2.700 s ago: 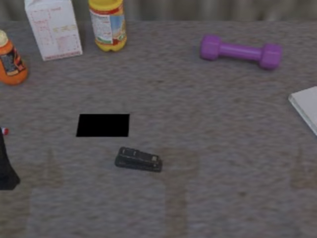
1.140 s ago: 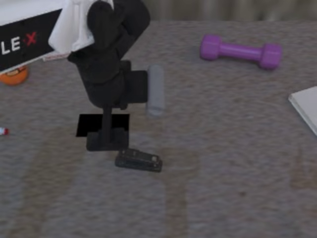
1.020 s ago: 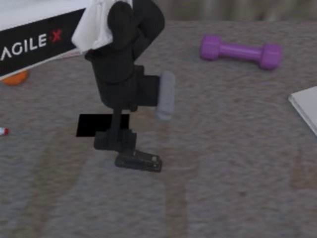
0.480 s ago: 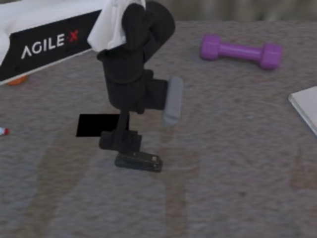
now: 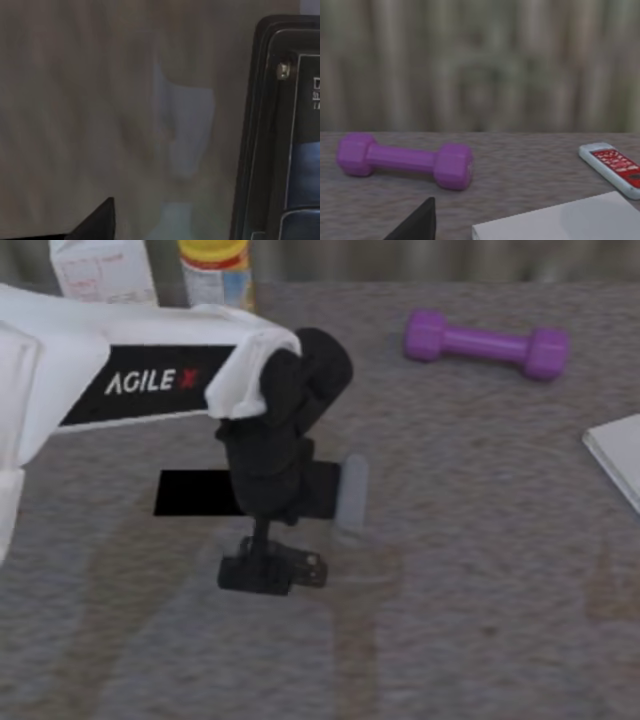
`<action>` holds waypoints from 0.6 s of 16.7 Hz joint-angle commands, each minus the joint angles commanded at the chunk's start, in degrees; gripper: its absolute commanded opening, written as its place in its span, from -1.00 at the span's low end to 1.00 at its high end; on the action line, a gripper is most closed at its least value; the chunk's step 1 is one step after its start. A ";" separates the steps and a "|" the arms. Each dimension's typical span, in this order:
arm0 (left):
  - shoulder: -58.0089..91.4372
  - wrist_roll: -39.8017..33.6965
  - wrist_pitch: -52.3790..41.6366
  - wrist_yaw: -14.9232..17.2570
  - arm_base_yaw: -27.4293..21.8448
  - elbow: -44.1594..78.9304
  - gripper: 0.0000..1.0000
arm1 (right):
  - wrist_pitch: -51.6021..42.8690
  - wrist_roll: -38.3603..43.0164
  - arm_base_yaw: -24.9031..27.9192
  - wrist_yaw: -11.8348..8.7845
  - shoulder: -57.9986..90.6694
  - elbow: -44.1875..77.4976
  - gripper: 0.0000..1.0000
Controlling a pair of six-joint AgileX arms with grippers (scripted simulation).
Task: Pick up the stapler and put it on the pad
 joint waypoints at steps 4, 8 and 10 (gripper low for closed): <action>1.28 0.07 3.05 0.01 0.01 -2.24 1.00 | 0.00 0.00 0.00 0.00 0.00 0.00 1.00; 1.28 0.07 3.05 0.01 0.01 -2.24 0.70 | 0.00 0.00 0.00 0.00 0.00 0.00 1.00; 1.28 0.07 3.05 0.01 0.01 -2.24 0.40 | 0.00 0.00 0.00 0.00 0.00 0.00 1.00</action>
